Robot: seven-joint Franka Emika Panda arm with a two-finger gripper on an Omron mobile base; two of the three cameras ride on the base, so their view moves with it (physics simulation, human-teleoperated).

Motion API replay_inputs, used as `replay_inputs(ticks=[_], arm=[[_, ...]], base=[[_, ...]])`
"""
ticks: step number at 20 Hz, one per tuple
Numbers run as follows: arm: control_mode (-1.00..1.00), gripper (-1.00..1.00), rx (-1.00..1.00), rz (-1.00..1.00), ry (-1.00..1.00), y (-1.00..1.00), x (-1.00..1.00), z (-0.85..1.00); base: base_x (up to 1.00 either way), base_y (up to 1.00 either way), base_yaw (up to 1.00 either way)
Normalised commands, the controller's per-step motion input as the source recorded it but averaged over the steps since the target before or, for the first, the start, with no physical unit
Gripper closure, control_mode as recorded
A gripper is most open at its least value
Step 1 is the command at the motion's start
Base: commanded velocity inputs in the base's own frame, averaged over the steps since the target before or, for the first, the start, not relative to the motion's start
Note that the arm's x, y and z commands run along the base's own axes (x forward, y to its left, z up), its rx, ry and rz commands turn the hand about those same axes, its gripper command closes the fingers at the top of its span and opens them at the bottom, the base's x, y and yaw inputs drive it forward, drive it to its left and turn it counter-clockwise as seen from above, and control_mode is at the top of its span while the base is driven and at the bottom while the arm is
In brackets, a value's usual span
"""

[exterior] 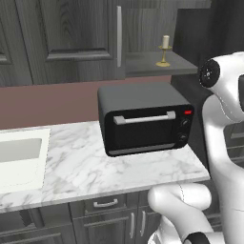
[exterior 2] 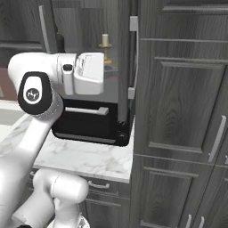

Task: Get the candle and the liquor from the cabinet and move them to the dining counter.

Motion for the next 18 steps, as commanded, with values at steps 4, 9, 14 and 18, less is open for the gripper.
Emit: replay_inputs(ticks=[4,9,14,18], arm=[[-1.00,1.00,0.00,0.00,0.01,0.00,-0.01,0.00],[-1.00,1.00,0.00,0.00,0.02,0.20,-0.08,0.00],[-1.00,1.00,-0.02,0.05,0.00,0.65,-0.01,0.00],[-1.00,1.00,-0.04,0.05,0.04,0.78,0.00,0.00]], base=[[0.00,0.00,0.00],[0.00,0.00,0.00],[0.00,0.00,0.00],[0.00,0.00,0.00]])
